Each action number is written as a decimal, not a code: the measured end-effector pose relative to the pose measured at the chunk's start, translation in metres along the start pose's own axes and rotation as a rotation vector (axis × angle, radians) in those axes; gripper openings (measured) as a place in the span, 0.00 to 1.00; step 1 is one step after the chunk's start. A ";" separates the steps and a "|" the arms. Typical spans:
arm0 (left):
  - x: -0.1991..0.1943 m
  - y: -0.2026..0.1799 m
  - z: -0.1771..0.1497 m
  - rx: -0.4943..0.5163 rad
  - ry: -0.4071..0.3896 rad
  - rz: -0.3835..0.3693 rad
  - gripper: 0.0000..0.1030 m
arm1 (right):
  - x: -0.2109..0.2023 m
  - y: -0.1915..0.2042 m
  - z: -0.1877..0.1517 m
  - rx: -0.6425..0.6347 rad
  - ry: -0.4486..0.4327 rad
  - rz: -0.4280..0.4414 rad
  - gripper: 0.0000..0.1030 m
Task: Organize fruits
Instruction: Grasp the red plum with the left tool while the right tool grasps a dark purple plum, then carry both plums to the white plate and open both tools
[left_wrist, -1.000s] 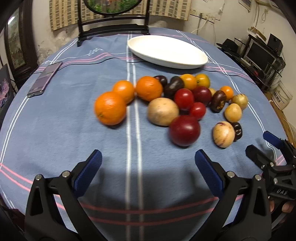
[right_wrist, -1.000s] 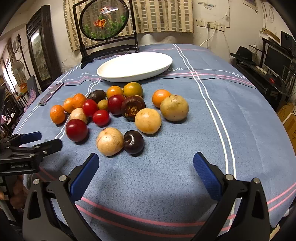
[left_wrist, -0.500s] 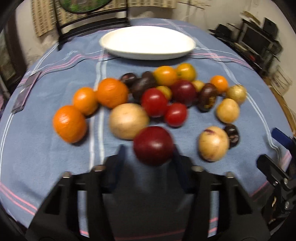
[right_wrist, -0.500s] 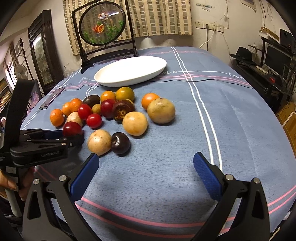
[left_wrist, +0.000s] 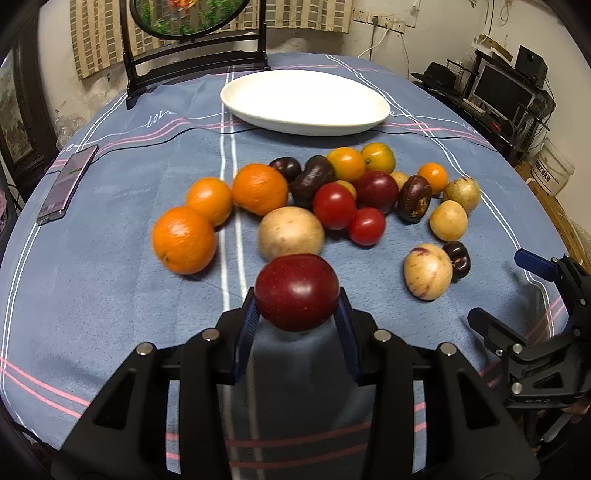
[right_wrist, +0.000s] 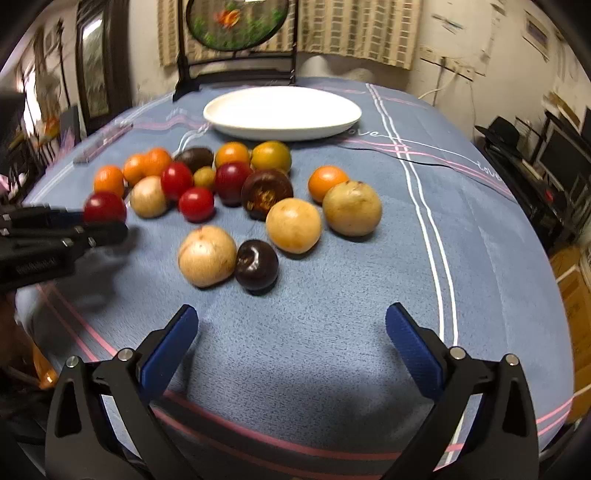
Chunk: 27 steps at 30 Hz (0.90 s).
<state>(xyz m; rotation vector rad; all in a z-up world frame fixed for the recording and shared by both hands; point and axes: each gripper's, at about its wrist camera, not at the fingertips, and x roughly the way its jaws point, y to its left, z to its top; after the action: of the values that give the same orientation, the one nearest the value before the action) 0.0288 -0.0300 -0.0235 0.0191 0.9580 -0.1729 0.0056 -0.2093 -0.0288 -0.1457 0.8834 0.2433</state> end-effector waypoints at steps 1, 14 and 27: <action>0.000 0.001 -0.001 -0.003 0.001 -0.002 0.40 | 0.004 -0.001 0.001 -0.001 0.015 0.013 0.85; 0.005 0.011 -0.001 -0.014 0.006 -0.022 0.40 | 0.033 0.009 0.027 -0.011 0.048 0.079 0.30; -0.015 0.014 0.008 0.015 -0.038 -0.047 0.40 | -0.009 -0.001 0.030 0.009 -0.049 0.170 0.29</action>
<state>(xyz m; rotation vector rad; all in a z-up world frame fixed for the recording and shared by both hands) 0.0291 -0.0150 -0.0075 0.0068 0.9196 -0.2225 0.0227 -0.2048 -0.0035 -0.0558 0.8493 0.3993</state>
